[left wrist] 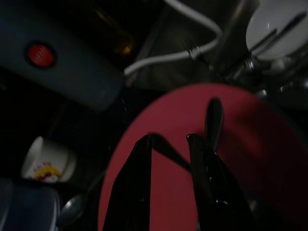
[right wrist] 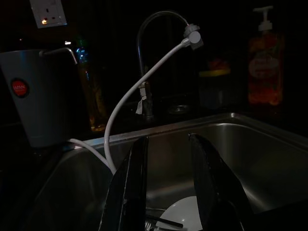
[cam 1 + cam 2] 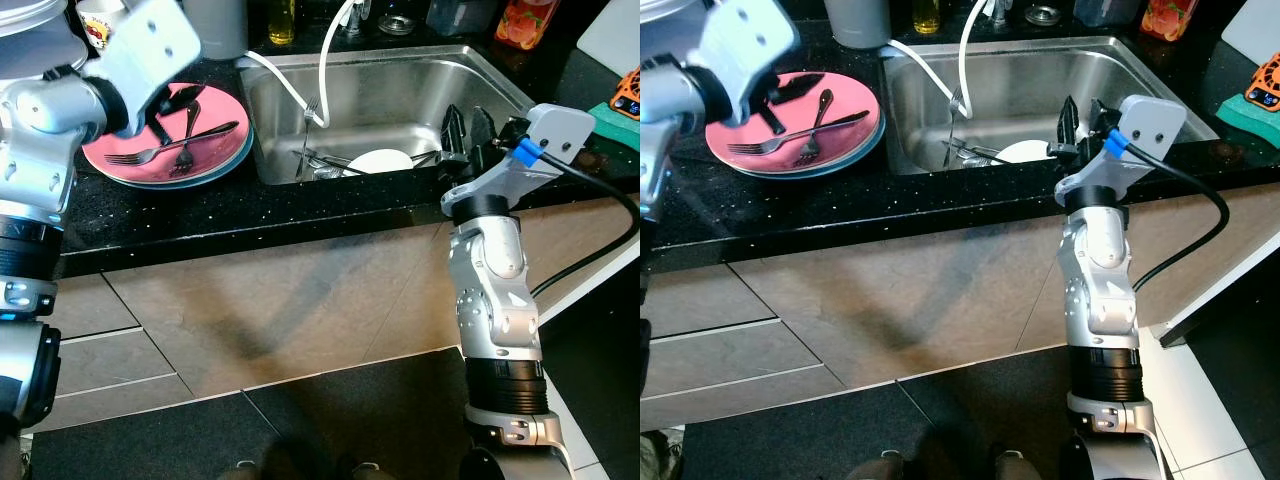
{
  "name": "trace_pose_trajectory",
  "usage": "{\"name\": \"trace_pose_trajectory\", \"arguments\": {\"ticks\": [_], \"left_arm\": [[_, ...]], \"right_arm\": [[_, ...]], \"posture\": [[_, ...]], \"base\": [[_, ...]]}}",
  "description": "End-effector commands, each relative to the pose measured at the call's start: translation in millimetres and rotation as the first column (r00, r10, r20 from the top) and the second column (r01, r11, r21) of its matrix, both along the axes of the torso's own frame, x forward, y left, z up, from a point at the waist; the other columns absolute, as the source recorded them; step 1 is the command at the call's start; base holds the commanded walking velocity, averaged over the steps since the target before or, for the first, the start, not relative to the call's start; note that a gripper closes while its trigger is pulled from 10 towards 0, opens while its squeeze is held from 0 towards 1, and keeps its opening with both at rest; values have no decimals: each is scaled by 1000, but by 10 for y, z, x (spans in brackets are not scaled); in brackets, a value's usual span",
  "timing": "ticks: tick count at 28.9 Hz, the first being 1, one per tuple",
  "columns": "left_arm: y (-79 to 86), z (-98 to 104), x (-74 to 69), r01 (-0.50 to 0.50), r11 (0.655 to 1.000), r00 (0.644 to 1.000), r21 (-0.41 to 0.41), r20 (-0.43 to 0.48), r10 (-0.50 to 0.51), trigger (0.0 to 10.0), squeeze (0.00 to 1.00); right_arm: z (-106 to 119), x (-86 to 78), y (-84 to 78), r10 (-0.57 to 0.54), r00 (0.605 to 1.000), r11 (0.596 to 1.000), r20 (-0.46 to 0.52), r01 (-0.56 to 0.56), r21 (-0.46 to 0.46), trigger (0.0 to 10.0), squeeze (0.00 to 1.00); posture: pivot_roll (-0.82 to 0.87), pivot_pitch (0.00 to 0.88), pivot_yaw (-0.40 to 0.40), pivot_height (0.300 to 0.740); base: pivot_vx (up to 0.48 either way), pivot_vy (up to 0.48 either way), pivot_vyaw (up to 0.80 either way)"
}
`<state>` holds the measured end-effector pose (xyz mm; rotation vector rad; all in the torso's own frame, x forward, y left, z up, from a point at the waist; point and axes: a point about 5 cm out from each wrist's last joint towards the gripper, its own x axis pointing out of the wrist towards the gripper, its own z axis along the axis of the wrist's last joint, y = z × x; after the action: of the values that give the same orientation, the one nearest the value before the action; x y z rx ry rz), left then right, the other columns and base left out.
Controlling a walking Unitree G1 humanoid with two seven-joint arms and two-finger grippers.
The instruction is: Kitchen organization
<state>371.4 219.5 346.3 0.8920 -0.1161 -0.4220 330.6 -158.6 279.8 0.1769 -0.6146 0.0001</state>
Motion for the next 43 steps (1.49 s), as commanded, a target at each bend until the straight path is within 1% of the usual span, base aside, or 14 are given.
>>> {"name": "trace_pose_trajectory", "arguments": {"ticks": [1, 2, 3, 6, 10, 11, 15, 16, 22, 28, 35, 40, 42, 43], "left_arm": [[78, -21, -6, -12, 1000, 999, 23, -47, 13, 10000, 0], [78, -21, -6, -12, 1000, 999, 23, -47, 13, 10000, 0], [84, -82, 4, 17, 999, 992, -34, -127, -21, 10000, 0], [332, -137, 94, -40, 999, 959, -19, -283, 33, 10000, 0], [334, -148, 93, -12, 1000, 947, 21, -320, 18, 10000, 0], [297, -206, 98, 22, 997, 938, 70, -345, 4, 10000, 1000], [255, -206, 141, 20, 997, 940, 80, -341, 8, 10000, 1000], [245, -158, 161, 5, 998, 944, 69, -329, 18, 10000, 31], [265, -98, 206, -35, 997, 948, 67, -315, 54, 10000, 0], [276, -157, 250, -96, 993, 933, -66, -354, 66, 10000, 0], [306, -208, 252, -104, 994, 926, -45, -369, 80, 10000, 0], [393, -382, 254, -191, 976, 888, -103, -443, 127, 10000, 0], [404, -420, 252, -199, 975, 881, -101, -454, 133, 9412, 0], [416, -479, 249, -210, 973, 870, -98, -472, 140, 5529, 0]], "right_arm": [[-36, -2, -30, -10, 1000, 1000, -6, 10, 16, 10000, 0], [-36, -2, -30, -10, 1000, 1000, -6, 10, 16, 10000, 0], [-37, 2, -31, -9, 1000, 1000, -8, 9, 16, 10000, 0], [-29, 14, -22, 3, 1000, 1000, -10, -3, 5, 10000, 0], [-28, 10, -31, -3, 1000, 1000, -9, 3, 9, 10000, 0], [-33, 5, -34, -8, 1000, 1000, -11, 8, 14, 10000, 0], [-47, 3, -20, -2, 1000, 1000, -18, 2, 9, 10000, 0], [-45, 3, -27, -2, 1000, 1000, -19, 2, 5, 10000, 0], [-37, 5, -44, -5, 1000, 1000, -17, 5, 5, 10000, 0], [-42, -3, -20, -2, 1000, 1000, -18, 2, 8, 10000, 0], [-49, -17, -56, -10, 1000, 1000, -22, 10, 3, 10000, 0], [-46, -20, -34, -8, 1000, 1000, -21, 8, 6, 10000, 0], [-46, -21, -33, -8, 1000, 1000, -21, 8, 6, 10000, 0], [-49, -22, -35, -9, 1000, 1000, -22, 9, 6, 10000, 0]], "posture": [[220, 147, 0, 740], [220, 147, 0, 740], [223, 153, -15, 740], [227, 157, -11, 740], [224, 162, -6, 740], [221, 169, -10, 740], [221, 169, -10, 740], [213, 171, -18, 740], [216, 173, -16, 740], [209, 176, -13, 740], [204, 182, -16, 740], [205, 186, -11, 740], [204, 187, -10, 740], [204, 187, -10, 740]], "base": [[0, 0, 0], [0, 0, 0], [0, 0, 0], [0, 0, 0], [0, 0, 0], [0, 0, 0], [0, 0, 0], [0, 0, 0], [0, 0, 0], [0, 0, 0], [0, 0, 0], [0, 0, 0], [0, 0, 0], [0, 0, 0]]}}
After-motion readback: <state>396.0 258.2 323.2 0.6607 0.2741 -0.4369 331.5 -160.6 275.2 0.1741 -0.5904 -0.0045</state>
